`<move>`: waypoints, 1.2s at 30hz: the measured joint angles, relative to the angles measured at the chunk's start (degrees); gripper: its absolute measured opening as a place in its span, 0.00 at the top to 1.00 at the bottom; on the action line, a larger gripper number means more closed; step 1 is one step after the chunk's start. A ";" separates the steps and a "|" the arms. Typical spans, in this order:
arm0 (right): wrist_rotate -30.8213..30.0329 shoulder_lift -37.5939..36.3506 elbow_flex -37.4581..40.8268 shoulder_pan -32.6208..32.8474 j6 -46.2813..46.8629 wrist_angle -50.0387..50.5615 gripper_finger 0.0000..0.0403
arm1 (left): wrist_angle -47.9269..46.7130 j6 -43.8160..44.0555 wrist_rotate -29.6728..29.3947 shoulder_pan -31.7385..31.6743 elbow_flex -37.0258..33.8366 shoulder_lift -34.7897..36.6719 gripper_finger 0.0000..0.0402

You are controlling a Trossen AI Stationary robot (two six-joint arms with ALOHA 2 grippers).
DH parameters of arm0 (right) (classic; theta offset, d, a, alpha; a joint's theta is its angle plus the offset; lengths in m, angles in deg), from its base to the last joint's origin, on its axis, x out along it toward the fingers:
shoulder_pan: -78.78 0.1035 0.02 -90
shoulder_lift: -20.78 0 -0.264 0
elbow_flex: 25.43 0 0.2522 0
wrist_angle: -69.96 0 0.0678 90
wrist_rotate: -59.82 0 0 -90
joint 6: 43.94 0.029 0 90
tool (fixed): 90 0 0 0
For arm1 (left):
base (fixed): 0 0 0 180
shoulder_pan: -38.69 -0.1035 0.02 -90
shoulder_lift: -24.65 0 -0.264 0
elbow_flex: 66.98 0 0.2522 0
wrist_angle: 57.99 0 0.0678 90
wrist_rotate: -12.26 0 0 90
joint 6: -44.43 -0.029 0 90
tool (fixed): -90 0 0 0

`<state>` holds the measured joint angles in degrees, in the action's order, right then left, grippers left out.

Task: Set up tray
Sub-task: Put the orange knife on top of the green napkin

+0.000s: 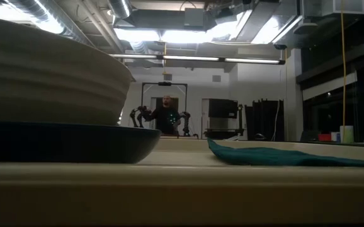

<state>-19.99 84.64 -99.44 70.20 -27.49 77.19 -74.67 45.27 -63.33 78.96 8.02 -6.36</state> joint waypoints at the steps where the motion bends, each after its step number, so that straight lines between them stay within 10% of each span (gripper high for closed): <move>1: 0.00 0.00 0.00 0.00 0.07 -0.02 0.54 | -0.95 -0.89 -0.85 0.00 0.00 -0.26 0.83; 11: -0.04 0.02 0.00 0.61 1.57 -0.08 0.54 | -6.25 -12.21 -25.81 0.02 -0.02 1.18 0.83; 21: -0.17 0.02 0.00 1.01 1.46 -0.06 0.54 | -5.09 -5.85 -17.56 0.02 0.00 1.14 0.83; 31: -2.16 0.02 0.00 0.99 2.96 -0.04 0.54 | -8.99 -16.00 -46.47 0.00 0.00 2.32 0.83; 36: -2.14 0.02 0.00 1.01 2.83 -0.04 0.54 | -9.67 -9.62 -40.55 0.00 -0.02 2.15 0.83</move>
<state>-22.13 84.66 -99.44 71.21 -24.66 77.15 -84.34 35.65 -103.88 78.96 7.99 -4.21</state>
